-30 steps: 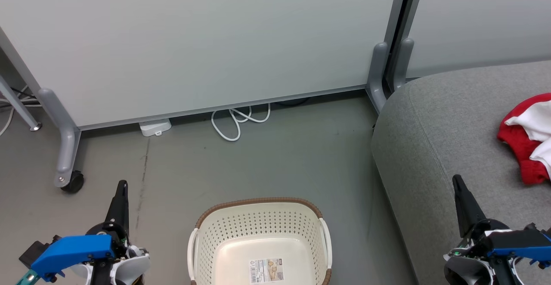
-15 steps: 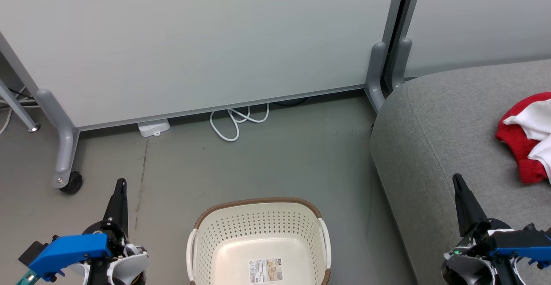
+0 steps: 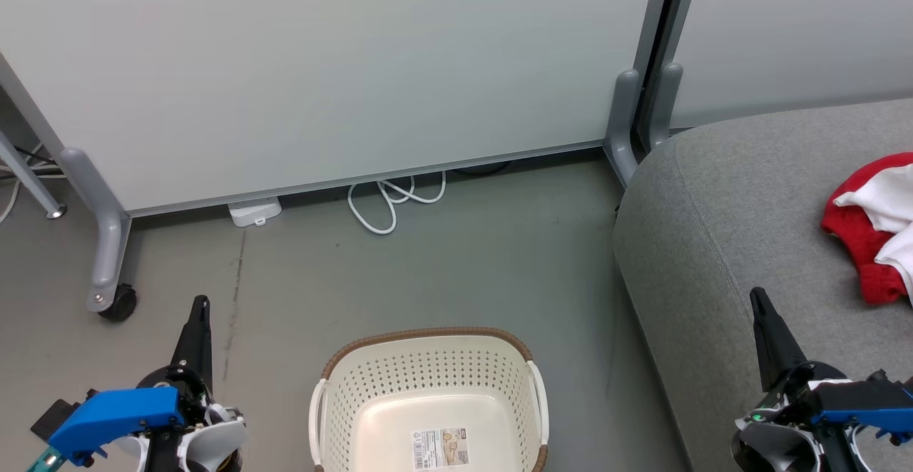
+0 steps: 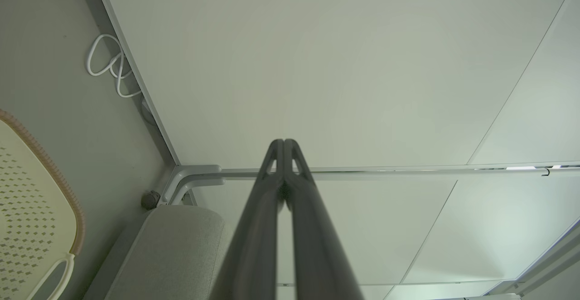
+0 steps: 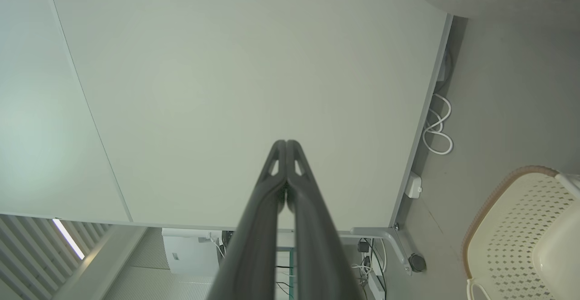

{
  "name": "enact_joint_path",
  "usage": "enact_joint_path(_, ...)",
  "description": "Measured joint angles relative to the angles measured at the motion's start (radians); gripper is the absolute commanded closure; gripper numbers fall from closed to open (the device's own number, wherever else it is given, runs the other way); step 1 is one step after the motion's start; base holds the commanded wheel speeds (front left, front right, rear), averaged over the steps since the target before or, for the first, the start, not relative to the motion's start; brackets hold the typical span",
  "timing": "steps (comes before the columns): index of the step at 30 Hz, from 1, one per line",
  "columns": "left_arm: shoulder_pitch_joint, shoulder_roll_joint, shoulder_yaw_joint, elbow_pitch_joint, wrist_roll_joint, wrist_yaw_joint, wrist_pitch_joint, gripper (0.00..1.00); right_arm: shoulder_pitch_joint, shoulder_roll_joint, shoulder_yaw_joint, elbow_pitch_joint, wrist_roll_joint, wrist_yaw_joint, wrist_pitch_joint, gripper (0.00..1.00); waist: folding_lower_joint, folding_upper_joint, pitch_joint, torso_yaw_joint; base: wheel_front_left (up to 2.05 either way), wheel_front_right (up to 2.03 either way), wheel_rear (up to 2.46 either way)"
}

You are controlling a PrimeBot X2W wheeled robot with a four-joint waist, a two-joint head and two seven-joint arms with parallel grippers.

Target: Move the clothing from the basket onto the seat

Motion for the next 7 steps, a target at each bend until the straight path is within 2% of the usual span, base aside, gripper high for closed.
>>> enact_joint_path(7, 0.0, 0.0, 0.0, 0.0, 0.0, 0.0, 0.0, 1.0, 0.0, 0.0, 0.0, 0.0, 0.0, 0.0, 0.0, 1.0, 0.0, 0.0, 0.0, 0.0, 0.0, 0.0, 0.0)
